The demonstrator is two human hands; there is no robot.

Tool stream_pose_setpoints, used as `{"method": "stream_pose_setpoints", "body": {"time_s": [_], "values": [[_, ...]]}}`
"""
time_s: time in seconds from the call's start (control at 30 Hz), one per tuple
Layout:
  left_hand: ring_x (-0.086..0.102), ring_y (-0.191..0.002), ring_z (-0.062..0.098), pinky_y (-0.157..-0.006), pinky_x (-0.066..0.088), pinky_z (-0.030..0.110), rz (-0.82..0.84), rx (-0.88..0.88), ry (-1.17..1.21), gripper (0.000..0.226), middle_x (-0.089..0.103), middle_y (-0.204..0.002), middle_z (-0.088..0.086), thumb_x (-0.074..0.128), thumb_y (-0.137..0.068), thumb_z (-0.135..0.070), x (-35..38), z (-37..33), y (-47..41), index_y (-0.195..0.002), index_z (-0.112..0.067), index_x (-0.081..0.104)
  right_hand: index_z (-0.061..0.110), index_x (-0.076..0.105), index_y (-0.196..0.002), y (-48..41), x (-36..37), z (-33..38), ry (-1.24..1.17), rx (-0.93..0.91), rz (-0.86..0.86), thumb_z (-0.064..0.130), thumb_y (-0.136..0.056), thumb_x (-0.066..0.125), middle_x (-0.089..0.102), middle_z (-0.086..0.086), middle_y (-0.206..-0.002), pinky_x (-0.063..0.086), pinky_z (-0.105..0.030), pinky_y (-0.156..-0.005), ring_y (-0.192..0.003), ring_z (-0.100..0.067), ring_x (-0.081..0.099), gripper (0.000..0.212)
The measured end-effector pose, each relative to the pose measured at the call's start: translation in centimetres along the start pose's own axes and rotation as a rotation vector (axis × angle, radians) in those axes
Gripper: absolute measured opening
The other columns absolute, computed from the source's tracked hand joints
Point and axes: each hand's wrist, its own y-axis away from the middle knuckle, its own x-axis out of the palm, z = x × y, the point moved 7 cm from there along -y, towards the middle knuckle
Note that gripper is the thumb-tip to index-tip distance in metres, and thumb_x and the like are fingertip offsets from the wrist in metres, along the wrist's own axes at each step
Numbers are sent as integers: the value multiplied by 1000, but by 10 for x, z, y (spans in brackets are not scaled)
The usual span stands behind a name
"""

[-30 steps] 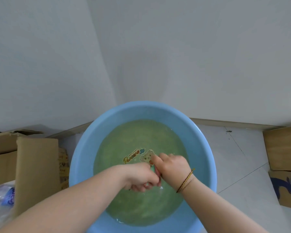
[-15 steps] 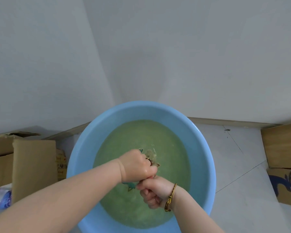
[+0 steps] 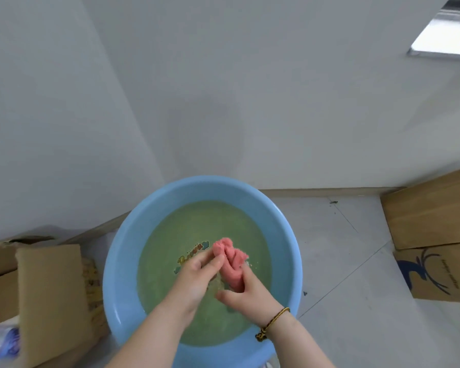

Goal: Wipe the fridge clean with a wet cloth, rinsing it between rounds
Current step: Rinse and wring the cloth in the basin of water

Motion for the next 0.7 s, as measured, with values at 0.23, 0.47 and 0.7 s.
{"method": "stream_pose_setpoints", "body": {"time_s": [0.23, 0.47, 0.7], "values": [[60, -53, -4, -49, 47, 11, -10, 92, -29, 17, 65, -65, -2, 55, -80, 10, 29, -44, 21, -79, -6, 59, 29, 67, -83, 45, -33, 35, -173, -256, -305, 13, -87, 56, 72, 5, -84, 45, -11, -76, -81, 1, 63, 20], [53, -70, 12, -55, 49, 14, -49, 81, -6, 39, 52, -82, 2, 66, -72, 12, 37, -46, 24, -89, -18, 47, 19, 69, -88, 90, -77, 51, 78, -384, -714, 31, -83, 47, 59, 21, -88, 35, -6, -82, -90, 16, 49, 25], [47, -61, 8, -56, 37, 15, 242, 17, -551, 21, 51, -60, -14, 72, -49, -26, 59, -38, 27, -54, -23, 53, 18, 58, -60, 103, -108, 49, -3, -323, -655, 16, -86, 56, 51, 5, -48, 36, -10, -50, -51, -1, 45, 25]]}}
